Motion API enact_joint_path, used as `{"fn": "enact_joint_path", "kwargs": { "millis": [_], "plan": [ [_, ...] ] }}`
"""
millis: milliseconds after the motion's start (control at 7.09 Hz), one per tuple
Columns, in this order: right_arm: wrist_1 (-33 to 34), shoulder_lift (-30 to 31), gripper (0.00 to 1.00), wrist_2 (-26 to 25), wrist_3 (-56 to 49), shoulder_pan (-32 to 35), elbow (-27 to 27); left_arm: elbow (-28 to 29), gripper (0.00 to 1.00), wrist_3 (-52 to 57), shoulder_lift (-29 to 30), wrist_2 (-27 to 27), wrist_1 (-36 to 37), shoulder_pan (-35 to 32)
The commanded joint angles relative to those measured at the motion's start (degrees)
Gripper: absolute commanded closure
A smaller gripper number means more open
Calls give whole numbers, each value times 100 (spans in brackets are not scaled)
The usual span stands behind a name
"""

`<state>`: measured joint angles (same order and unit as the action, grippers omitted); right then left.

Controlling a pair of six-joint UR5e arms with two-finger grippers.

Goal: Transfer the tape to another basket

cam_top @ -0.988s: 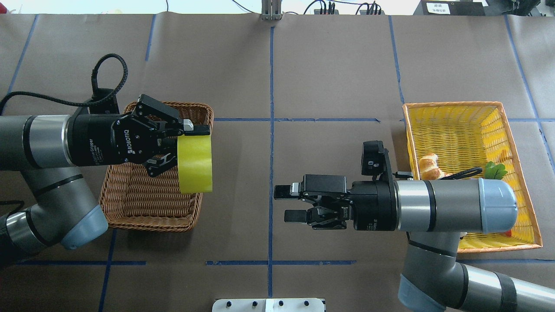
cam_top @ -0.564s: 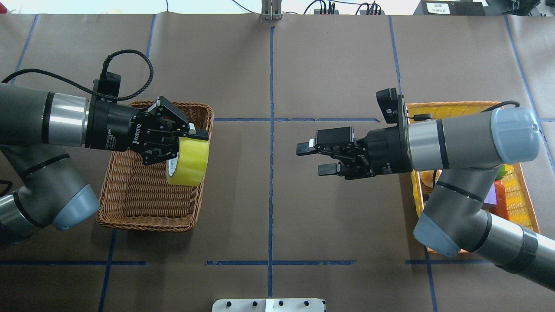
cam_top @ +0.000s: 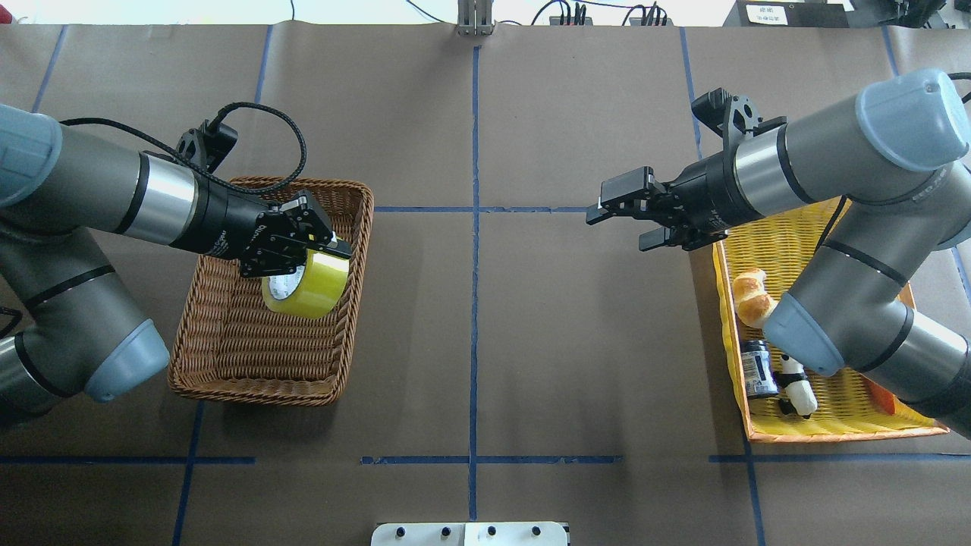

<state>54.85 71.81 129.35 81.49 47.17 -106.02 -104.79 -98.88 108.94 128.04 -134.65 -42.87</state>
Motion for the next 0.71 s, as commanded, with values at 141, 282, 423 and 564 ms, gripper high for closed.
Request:
{"fn": "enact_joint_path", "kwargs": {
  "millis": [141, 282, 423, 564],
  "plan": [
    [2182, 9, 0, -15, -2700, 686, 3, -6, 99, 2062, -13, -586, 1736, 77],
    [2744, 9, 0, -33, -3518, 932, -6, 11, 99, 2336, -5, -901, 1976, 251],
    [2959, 61, 0, -15, -4153, 1170, -6, 98, 99, 2417, -5, -1234, 2013, 505],
    [3126, 105, 0, -15, -4368, 1303, -6, 99, 99, 2592, -5, -1499, 2361, 664]
  ]
}}
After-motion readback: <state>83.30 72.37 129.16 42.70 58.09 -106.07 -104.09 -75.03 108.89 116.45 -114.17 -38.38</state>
